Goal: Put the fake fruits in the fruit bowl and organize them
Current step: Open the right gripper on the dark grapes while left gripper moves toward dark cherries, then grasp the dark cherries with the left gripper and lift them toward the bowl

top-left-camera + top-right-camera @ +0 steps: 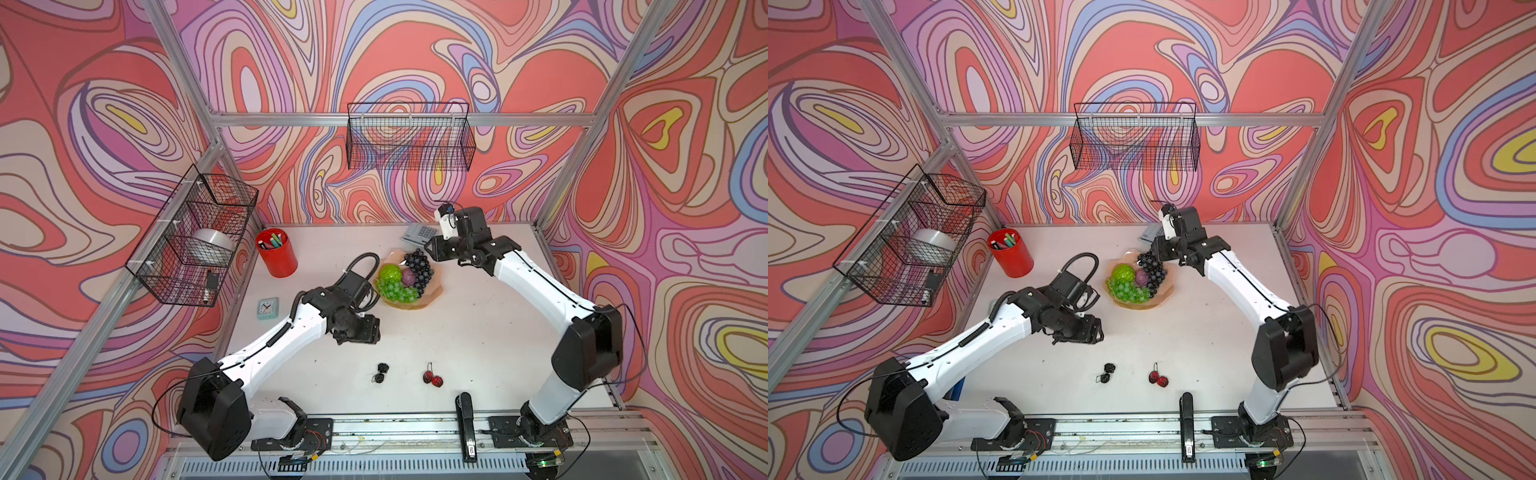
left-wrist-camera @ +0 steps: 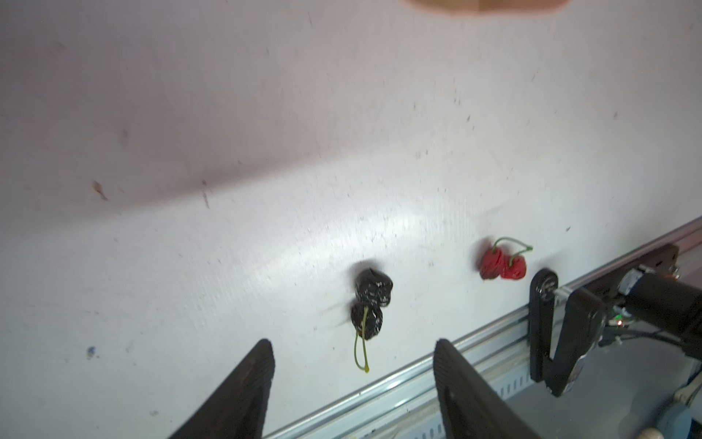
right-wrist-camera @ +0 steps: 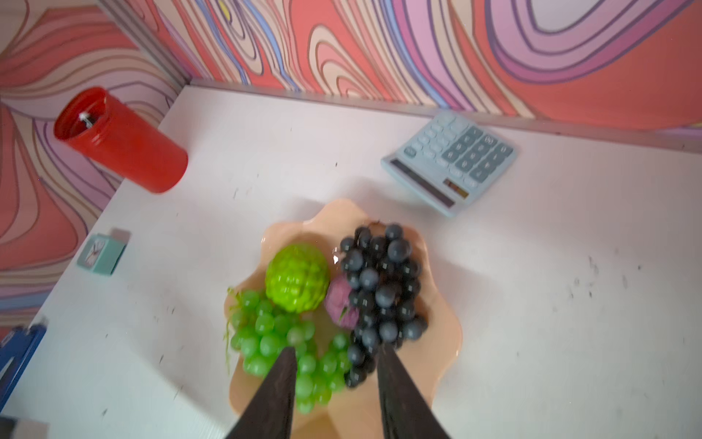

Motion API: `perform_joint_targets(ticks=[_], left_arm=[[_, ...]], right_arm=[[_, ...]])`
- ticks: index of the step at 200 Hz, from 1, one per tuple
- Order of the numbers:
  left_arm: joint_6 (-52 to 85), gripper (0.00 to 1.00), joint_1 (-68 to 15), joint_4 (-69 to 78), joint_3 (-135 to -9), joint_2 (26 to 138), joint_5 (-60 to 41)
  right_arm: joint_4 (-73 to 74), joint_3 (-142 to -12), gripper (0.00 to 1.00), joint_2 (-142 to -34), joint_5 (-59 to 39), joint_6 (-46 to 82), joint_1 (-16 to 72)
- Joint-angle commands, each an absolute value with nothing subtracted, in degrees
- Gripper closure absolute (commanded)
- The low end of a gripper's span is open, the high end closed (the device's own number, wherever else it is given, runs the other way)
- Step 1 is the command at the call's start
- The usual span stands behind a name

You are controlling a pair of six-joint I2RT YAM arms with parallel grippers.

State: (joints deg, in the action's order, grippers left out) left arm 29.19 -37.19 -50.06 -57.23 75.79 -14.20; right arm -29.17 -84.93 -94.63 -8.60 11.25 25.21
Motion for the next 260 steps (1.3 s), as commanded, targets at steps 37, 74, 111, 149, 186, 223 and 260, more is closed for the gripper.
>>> perform_joint_targets(ticks=[37,74,111,149,186,223,260], left_arm=[[38.4,0.30,-44.2,-51.2,-48.0,71.2,-17.0],[39.4,0.35,-44.8,-44.8,-44.5,74.3,-20.3],[39.7,0.43,-44.9,-40.6,-44.7,78.8,-20.0],[41.2,0.57,-44.9,-38.4,-44.3,80.9,-19.8],[41.2,0.63,-44.9,-38.7,-43.5,81.5,-17.8],[41.3,0.75,-44.9,-37.8,-42.7,83.0,-18.0],[41.4,0.90,-44.9,-39.6,-42.9,81.4,-16.0]], right_arm=[[-26.9,-70.8,0.54,-88.7,-7.4,16.9,28.5],[-27.0,-70.5,0.54,-89.7,-7.6,16.5,28.6],[-26.6,-70.3,0.54,-90.1,-8.0,16.5,28.8],[-26.5,-70.5,0.54,-90.6,-8.5,16.4,28.7],[-26.6,-71.0,0.54,-91.2,-8.5,15.9,28.8],[-26.7,-71.0,0.55,-91.3,-8.4,16.1,29.0],[-26.5,-70.7,0.55,-91.6,-8.5,16.2,29.1]])
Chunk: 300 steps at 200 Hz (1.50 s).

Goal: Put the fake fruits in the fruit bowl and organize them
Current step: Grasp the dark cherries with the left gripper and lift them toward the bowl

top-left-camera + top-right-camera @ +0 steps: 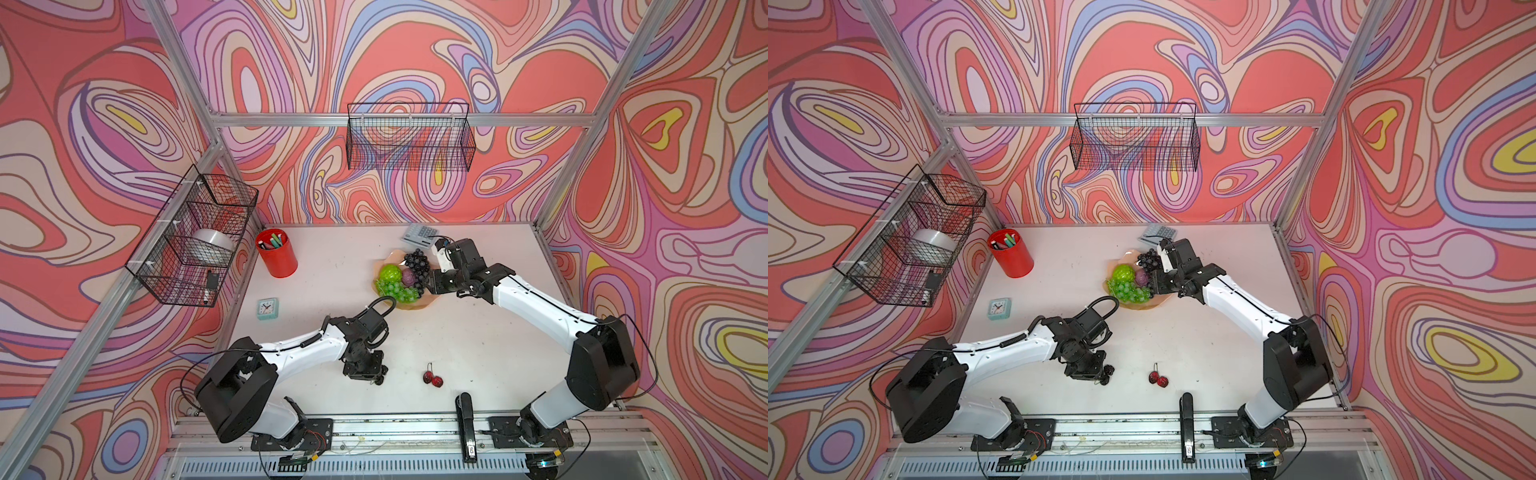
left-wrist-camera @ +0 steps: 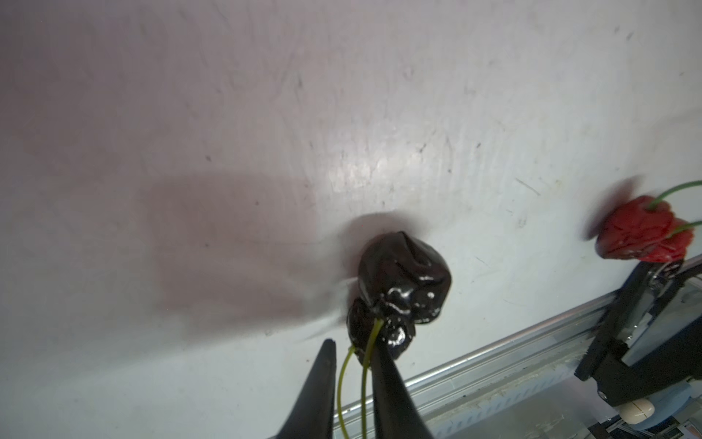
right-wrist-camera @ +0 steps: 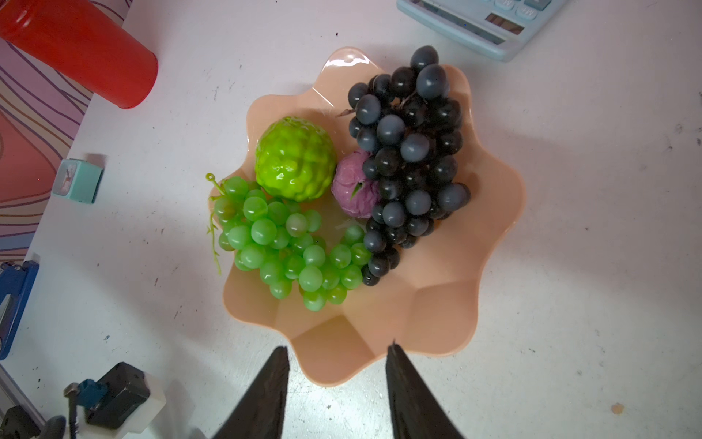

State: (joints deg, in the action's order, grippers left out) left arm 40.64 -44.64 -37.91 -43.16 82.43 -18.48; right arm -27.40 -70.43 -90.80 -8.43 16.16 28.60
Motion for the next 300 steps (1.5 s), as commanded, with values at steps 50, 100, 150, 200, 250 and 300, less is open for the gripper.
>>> perform_joint_targets(ticks=[50,100,150,200,250,300], left_arm=[[40.8,1.00,-44.9,-43.0,-44.0,79.0,-14.5],[37.7,1.00,-44.8,-48.4,-50.6,76.9,-10.3],[29.6,1.00,-41.2,-52.4,-68.4,82.6,-9.0],[26.0,1.00,-36.9,-51.3,-90.6,98.5,-10.7],[24.6,1.00,-35.2,-52.2,-107.2,113.1,-9.8],[22.3,1.00,-35.9,-50.2,-112.4,121.1,-22.9]], right_arm=[[-26.7,-70.5,0.56,-91.8,-8.4,16.2,29.3],[-26.4,-69.8,0.56,-90.7,-8.2,16.2,29.3],[-24.2,-67.7,0.56,-89.1,-7.1,16.1,29.3],[-25.4,-63.1,0.54,-84.4,-6.6,16.8,29.3],[-29.7,-58.4,0.52,-78.5,-4.7,16.4,29.3],[-32.3,-55.6,0.51,-75.5,-4.3,16.3,29.3]])
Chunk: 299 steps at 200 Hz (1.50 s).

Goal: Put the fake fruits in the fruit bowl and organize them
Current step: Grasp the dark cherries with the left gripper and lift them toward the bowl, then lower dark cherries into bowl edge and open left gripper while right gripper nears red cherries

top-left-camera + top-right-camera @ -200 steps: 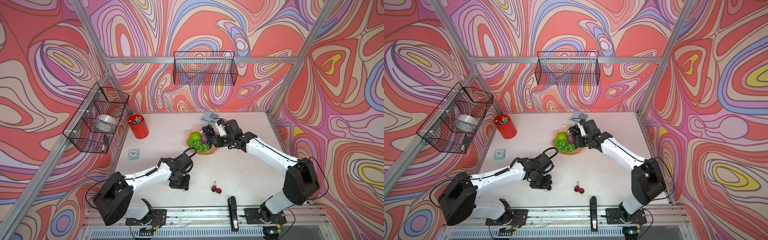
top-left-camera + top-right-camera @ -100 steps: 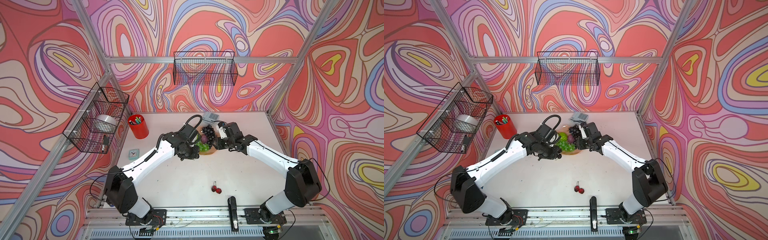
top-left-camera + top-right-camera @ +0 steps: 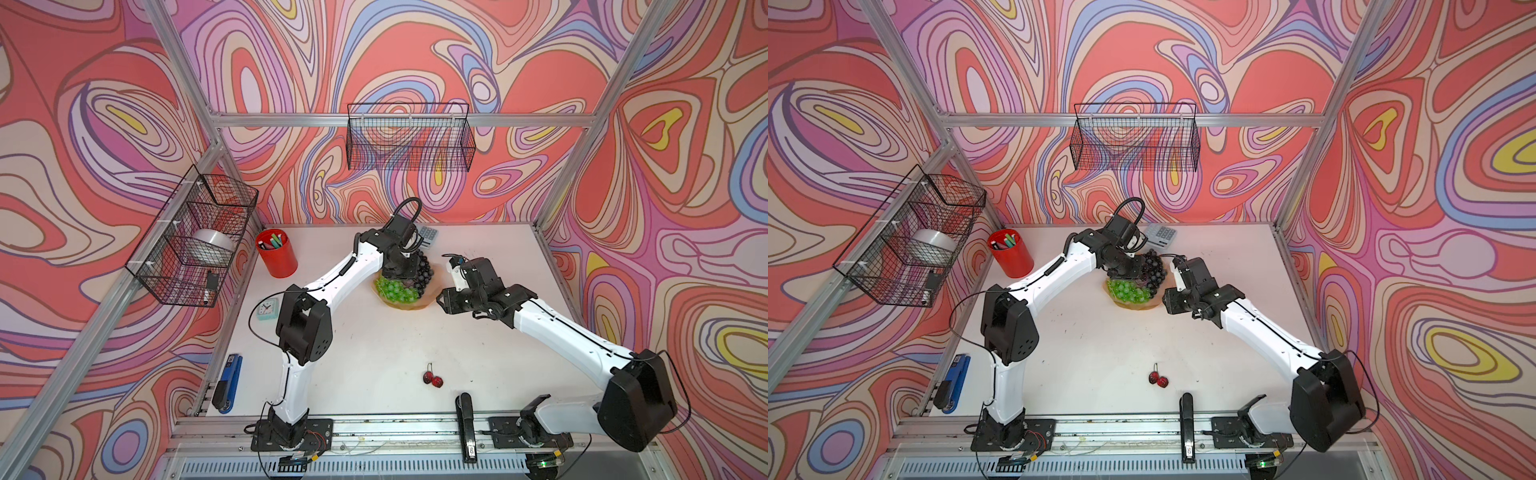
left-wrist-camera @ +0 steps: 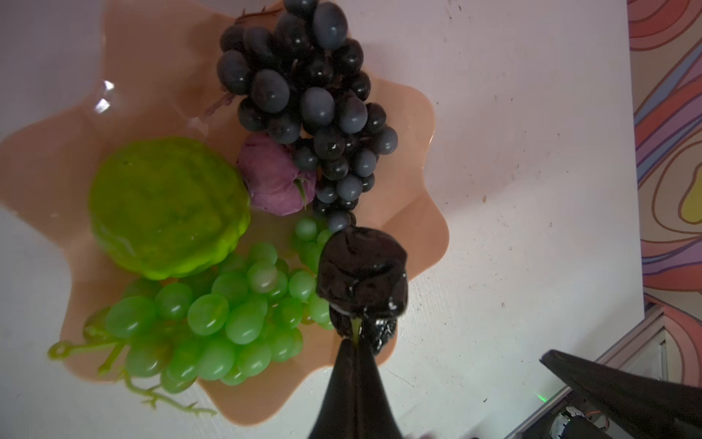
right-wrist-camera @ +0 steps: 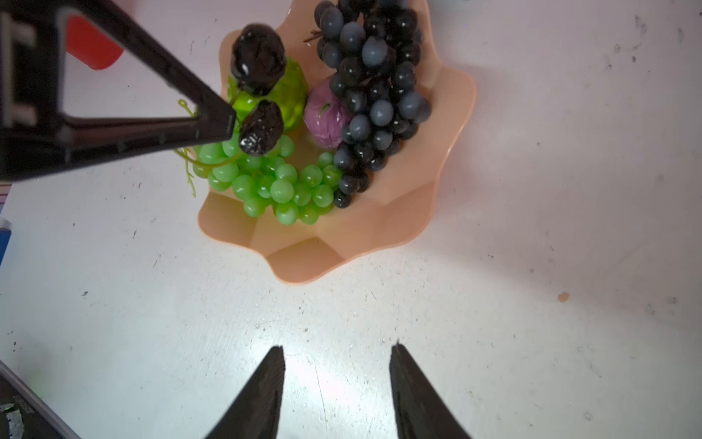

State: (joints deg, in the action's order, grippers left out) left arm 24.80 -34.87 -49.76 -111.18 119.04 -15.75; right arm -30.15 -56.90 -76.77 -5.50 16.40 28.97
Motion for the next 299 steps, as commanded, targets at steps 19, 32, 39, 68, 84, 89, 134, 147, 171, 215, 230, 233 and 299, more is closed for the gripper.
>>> perform_joint_targets(ticks=[19,32,39,68,84,89,134,147,171,215,230,233,299], left_arm=[[21.1,1.00,-36.9,-51.6,-113.7,123.0,-22.7],[21.3,1.00,-37.0,-52.5,-114.6,124.3,-22.8],[21.2,1.00,-37.0,-52.3,-114.6,124.8,-23.1],[20.8,1.00,-37.0,-52.2,-115.9,127.4,-24.2],[20.7,1.00,-37.2,-52.7,-116.5,128.7,-24.9],[20.7,1.00,-37.2,-52.6,-116.5,129.0,-24.6],[20.9,0.93,-37.2,-51.7,-117.0,130.0,-23.6],[21.0,0.90,-37.2,-52.0,-117.5,130.3,-23.7],[21.1,0.78,-37.2,-51.9,-117.3,129.4,-23.5],[20.2,0.72,-37.1,-52.6,-117.3,126.5,-21.7],[20.3,0.72,-37.1,-53.0,-117.0,124.6,-21.2],[20.3,0.72,-37.2,-52.9,-116.7,124.1,-21.1],[21.2,0.57,-37.1,-49.6,-104.9,108.9,-15.5]], right_arm=[[-32.4,-55.3,0.51,-75.5,-4.7,16.4,29.3],[-32.3,-55.1,0.51,-75.6,-4.8,16.5,29.3],[-32.3,-55.0,0.51,-75.6,-4.7,16.5,29.3],[-32.6,-55.1,0.51,-75.8,-4.0,16.0,29.3],[-32.9,-55.4,0.51,-75.9,-3.5,15.8,29.3],[-32.9,-55.4,0.51,-75.9,-3.5,15.8,29.3],[-33.3,-55.9,0.51,-75.8,-3.4,16.2,29.3],[-33.5,-56.0,0.51,-75.6,-2.9,16.1,29.3],[-34.1,-56.3,0.50,-75.3,-2.2,15.9,29.3],[-35.0,-56.5,0.50,-74.0,-2.3,16.2,29.3],[-35.1,-56.3,0.50,-73.4,-3.3,16.3,29.3],[-35.2,-56.1,0.50,-73.3,-3.5,16.3,29.3],[-35.0,-53.3,0.50,-73.9,-6.3,20.4,32.8]])
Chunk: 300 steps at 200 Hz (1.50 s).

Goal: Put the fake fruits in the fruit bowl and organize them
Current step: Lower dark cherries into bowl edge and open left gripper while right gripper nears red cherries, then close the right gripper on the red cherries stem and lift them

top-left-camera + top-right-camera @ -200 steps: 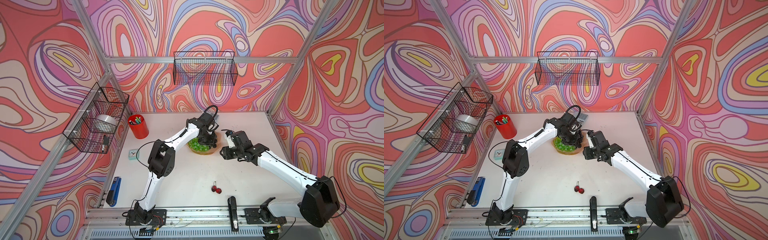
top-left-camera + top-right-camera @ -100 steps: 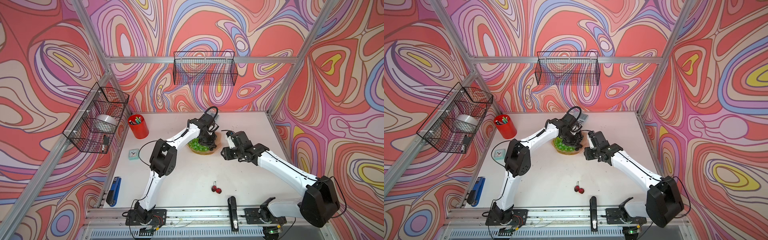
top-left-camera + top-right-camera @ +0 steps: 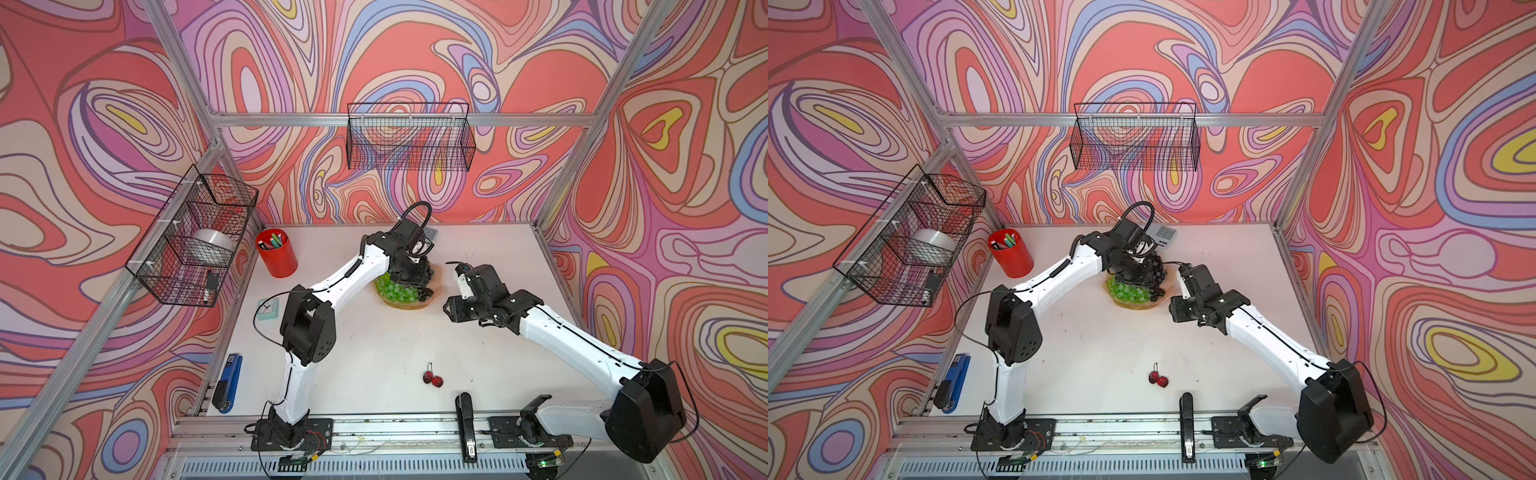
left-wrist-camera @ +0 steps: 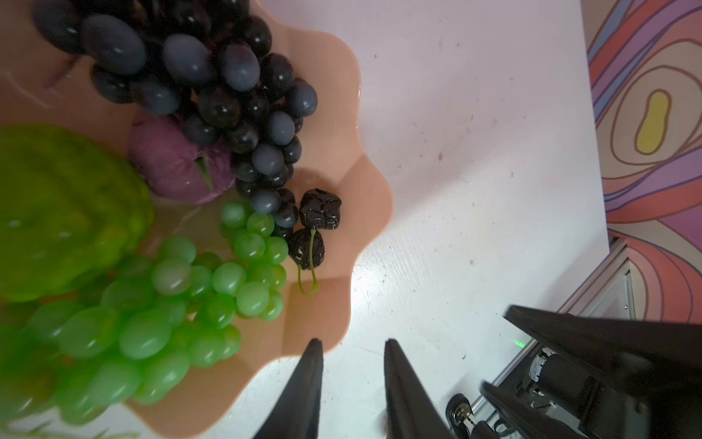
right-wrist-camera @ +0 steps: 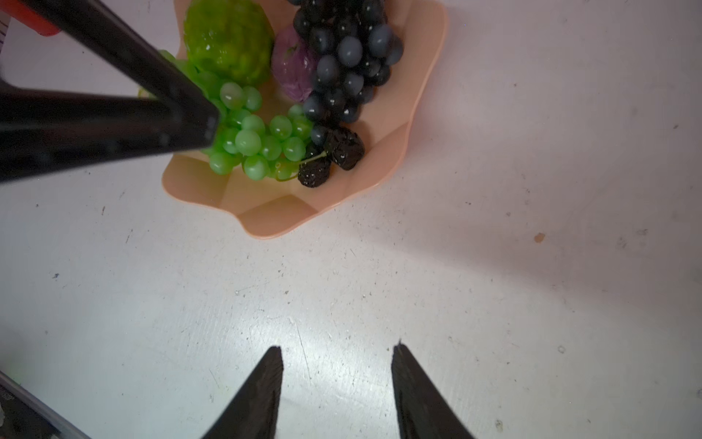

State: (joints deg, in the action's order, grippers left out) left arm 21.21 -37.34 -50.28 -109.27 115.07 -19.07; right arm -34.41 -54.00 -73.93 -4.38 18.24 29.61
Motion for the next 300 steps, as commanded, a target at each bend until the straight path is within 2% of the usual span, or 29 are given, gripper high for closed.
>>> perform_joint_targets(ticks=[1,20,32,65,114,150,188,267,300], left_arm=[[21.2,0.56,-37.1,-49.5,-104.6,108.7,-15.4],[21.9,0.40,-37.1,-45.8,-96.8,102.2,-13.2],[22.8,0.33,-37.1,-43.3,-91.1,98.2,-11.6],[26.2,0.32,-37.1,-40.5,-78.9,89.5,-7.4],[30.1,0.31,-37.0,-37.7,-67.8,82.8,-4.8],[30.6,0.30,-37.0,-38.6,-66.5,81.9,-3.9],[30.0,0.30,-36.7,-39.3,-66.6,81.7,-3.2],[30.0,0.30,-36.7,-38.7,-67.2,83.2,-3.3],[29.9,0.30,-36.6,-39.2,-67.8,83.5,-3.0]], right_arm=[[-35.0,-53.3,0.50,-73.9,-6.2,20.4,32.9],[-35.4,-52.7,0.48,-74.6,-6.4,21.7,36.8],[-36.0,-52.1,0.47,-75.4,-6.5,22.6,38.9],[-34.0,-47.8,0.43,-76.4,-8.1,24.2,42.6],[-28.9,-45.2,0.43,-80.7,-12.9,22.6,45.1],[-27.9,-45.5,0.53,-85.0,-13.5,23.1,47.3],[-29.6,-44.7,0.63,-85.0,-13.2,23.5,47.4],[-31.9,-44.3,0.72,-83.5,-13.2,23.6,48.6],[-31.4,-44.8,0.88,-84.7,-12.4,23.4,48.6]])
